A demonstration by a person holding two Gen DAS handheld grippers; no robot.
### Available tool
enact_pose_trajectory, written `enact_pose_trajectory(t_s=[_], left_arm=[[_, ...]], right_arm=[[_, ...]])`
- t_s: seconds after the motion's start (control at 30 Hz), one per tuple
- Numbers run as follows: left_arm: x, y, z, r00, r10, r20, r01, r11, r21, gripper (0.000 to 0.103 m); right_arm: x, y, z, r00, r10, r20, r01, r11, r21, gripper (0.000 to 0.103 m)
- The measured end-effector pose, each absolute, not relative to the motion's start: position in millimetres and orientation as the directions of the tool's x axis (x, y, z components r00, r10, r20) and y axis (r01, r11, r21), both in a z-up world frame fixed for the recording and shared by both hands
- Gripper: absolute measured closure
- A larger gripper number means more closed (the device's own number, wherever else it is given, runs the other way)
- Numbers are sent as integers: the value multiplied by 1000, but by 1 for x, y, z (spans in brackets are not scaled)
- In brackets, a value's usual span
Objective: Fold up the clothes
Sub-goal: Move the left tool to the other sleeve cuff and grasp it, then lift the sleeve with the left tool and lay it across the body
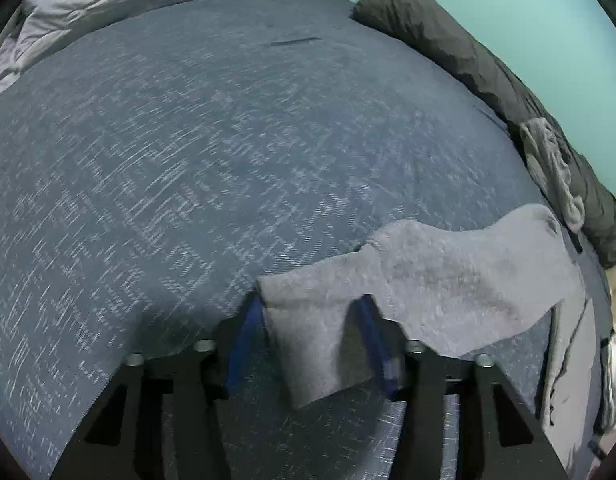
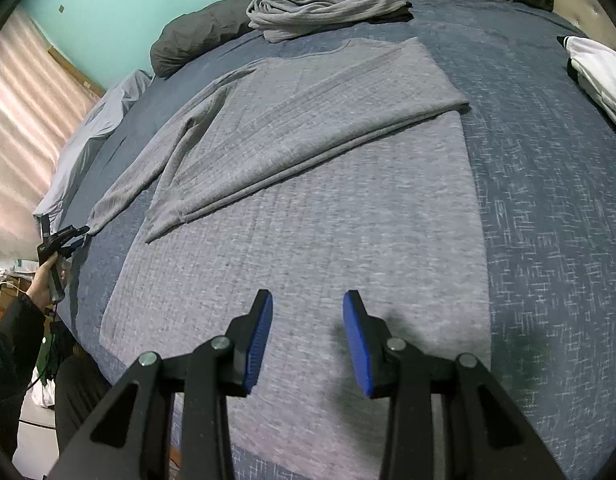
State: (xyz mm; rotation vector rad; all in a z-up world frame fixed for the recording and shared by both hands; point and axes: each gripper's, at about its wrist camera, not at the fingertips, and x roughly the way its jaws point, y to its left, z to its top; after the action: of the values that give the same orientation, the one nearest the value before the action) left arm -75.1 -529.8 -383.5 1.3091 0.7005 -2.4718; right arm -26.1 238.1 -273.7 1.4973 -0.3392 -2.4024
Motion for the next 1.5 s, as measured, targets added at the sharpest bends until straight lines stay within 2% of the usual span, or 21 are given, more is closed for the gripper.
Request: enact_pose_trajectory(t_s=[0.07, 0.2, 0.5, 0.67, 0.87, 1.07, 1.13, 1.27, 1.5], left_arm=[[-76, -529, -380, -565, 11, -825, 421, -856, -300, 89], [-78, -525, -364, -584, 20, -811, 387, -872, -300, 94], [-90, -492, -279, -664, 49, -746, 281, -908, -310, 96], [-108, -449, -220, -712, 163, -683, 169, -904, -392, 96], [-151, -353, -137, -724, 282, -630, -5, -915, -404, 96], [-187, -220, -85, -683, 400, -611, -203, -908, -367, 96], [-196, -168, -78, -652, 447, -612, -274, -892, -360, 96], [-202, -79, -106, -554, 514, -655, -372, -857, -357, 96], [-190, 40, -199, -371, 551, -747, -464, -807, -365, 95]], right_arm=[[-27, 239, -274, -425, -355, -832, 115, -933, 340, 66], [-29, 242, -275, -432, -358, -828, 97, -931, 352, 66], [-28, 251, -270, -456, -388, -801, 107, -918, 383, 66], [-24, 267, -266, -484, -405, -775, 94, -905, 414, 66], [-14, 288, -261, -516, -432, -740, 76, -883, 463, 66], [-3, 308, -253, -543, -444, -713, 77, -872, 484, 66], [0, 316, -251, -551, -444, -706, 71, -868, 491, 66], [6, 330, -249, -559, -440, -703, 58, -866, 496, 66], [0, 341, -244, -571, -435, -696, 49, -864, 500, 66]])
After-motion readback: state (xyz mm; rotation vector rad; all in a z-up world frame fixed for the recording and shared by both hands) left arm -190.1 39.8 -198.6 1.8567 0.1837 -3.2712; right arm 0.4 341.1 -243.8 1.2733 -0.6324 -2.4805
